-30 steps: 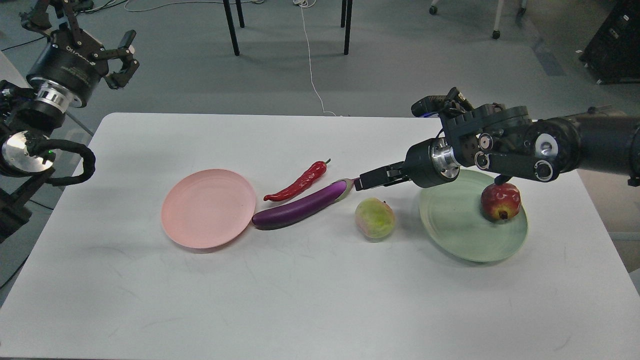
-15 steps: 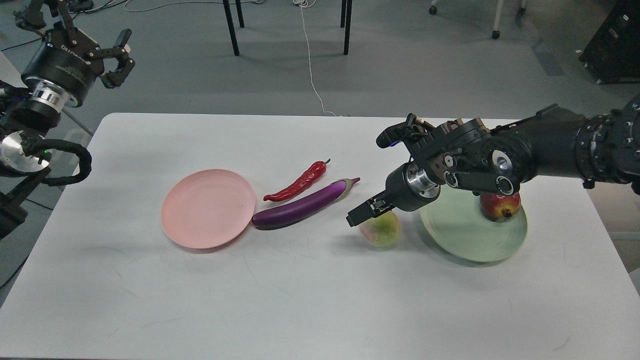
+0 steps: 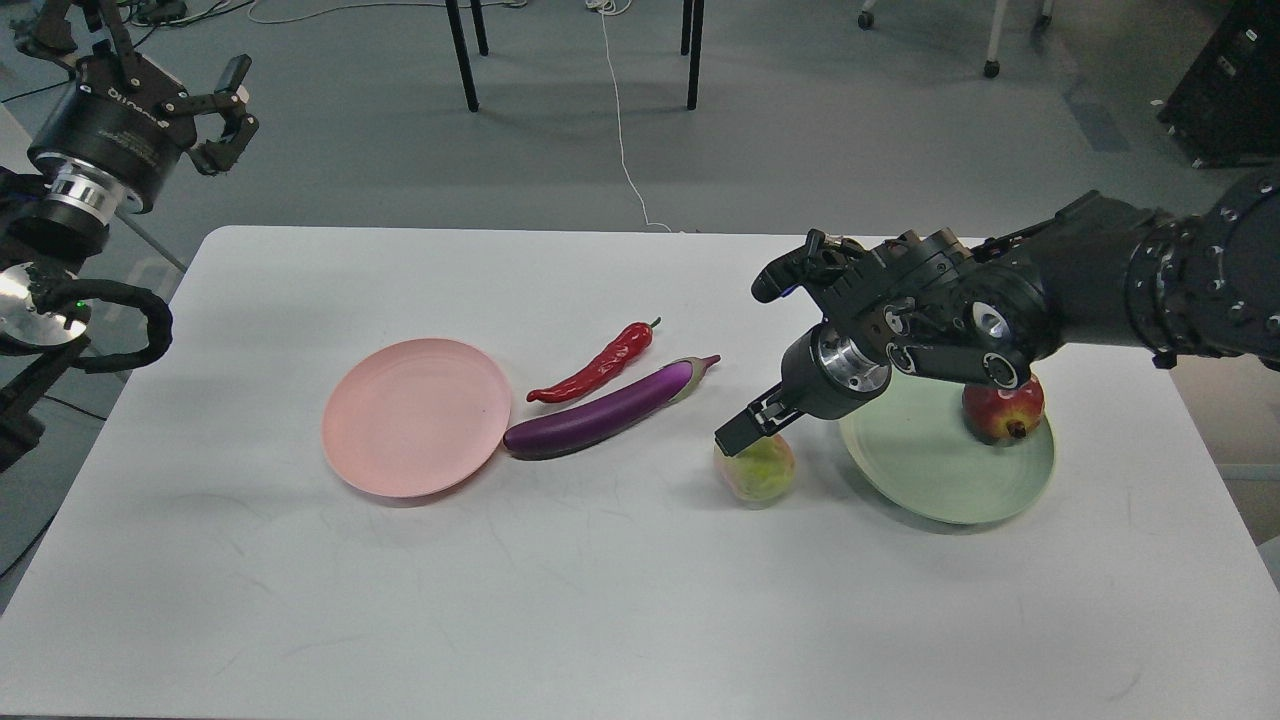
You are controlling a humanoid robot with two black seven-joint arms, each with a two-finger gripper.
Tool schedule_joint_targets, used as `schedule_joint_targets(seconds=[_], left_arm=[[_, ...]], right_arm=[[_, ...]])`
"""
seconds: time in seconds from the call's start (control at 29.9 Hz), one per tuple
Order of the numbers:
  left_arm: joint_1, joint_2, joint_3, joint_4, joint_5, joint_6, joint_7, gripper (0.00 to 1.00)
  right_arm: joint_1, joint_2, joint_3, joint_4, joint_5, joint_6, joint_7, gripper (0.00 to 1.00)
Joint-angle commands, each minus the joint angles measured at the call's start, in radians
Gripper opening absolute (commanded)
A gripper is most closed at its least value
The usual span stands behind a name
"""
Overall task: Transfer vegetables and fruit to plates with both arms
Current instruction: 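Move the right gripper to the yellow-green peach and grasp it, then carry the peach onto the green plate, release, and withdraw right gripper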
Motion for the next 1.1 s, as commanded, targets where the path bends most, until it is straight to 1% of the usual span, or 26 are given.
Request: schedule_joint_targets(seconds=[0.0, 0.23, 0.3, 0.4, 0.43, 0.47, 0.57, 0.67, 0.8, 0.97, 1.07], left_arm=[[0.000, 0.001, -0.001, 0.000, 0.000, -0.001, 0.000, 0.98], [0.005, 0.013, -0.001, 0.005, 0.000, -0.002, -0.002, 0.99], [0.006, 0.016, -0.001, 0.005, 0.000, -0.002, -0.002, 0.98], [0.006, 0.016, -0.001, 0.006, 0.000, -0.002, -0.002, 0.99], [0.006, 0.016, -0.001, 0.006, 0.000, -0.002, -0.002, 0.98], [0.006, 0.016, -0.001, 0.006, 0.000, -0.002, -0.002, 0.99], [0.005, 0.016, -0.001, 0.006, 0.000, -0.002, -0.002, 0.99], [0.005, 0.018, -0.001, 0.006, 0.000, -0.002, -0.002, 0.99], [0.003, 0.016, -0.001, 0.005, 0.000, -0.002, 0.000, 0.99], [0.003, 0.013, 0.001, 0.002, 0.000, -0.001, 0.003, 0.98], [0.003, 0.011, 0.002, 0.000, 0.000, -0.001, 0.006, 0.99]], right_arm=[[-0.007, 0.021, -0.026, 0.001, 0.001, 0.000, 0.000, 0.95], [-0.021, 0.035, -0.030, 0.001, 0.011, -0.002, 0.009, 0.89], [-0.022, 0.035, -0.033, 0.000, 0.003, -0.002, 0.009, 0.80], [-0.011, 0.035, -0.033, 0.000, 0.003, -0.002, 0.009, 0.62], [-0.007, 0.035, -0.032, 0.000, 0.003, -0.003, 0.011, 0.58], [-0.001, 0.035, -0.029, 0.001, 0.004, -0.003, 0.011, 0.56], [0.036, 0.034, -0.017, 0.005, 0.018, -0.008, 0.012, 0.56], [0.090, -0.053, 0.012, 0.024, 0.018, -0.008, 0.014, 0.57], [0.098, -0.165, 0.010, 0.055, 0.000, -0.003, 0.014, 0.57], [0.044, -0.293, -0.007, 0.061, -0.103, -0.003, 0.014, 0.57], [0.013, -0.337, -0.006, 0.058, -0.130, -0.005, 0.014, 0.58]])
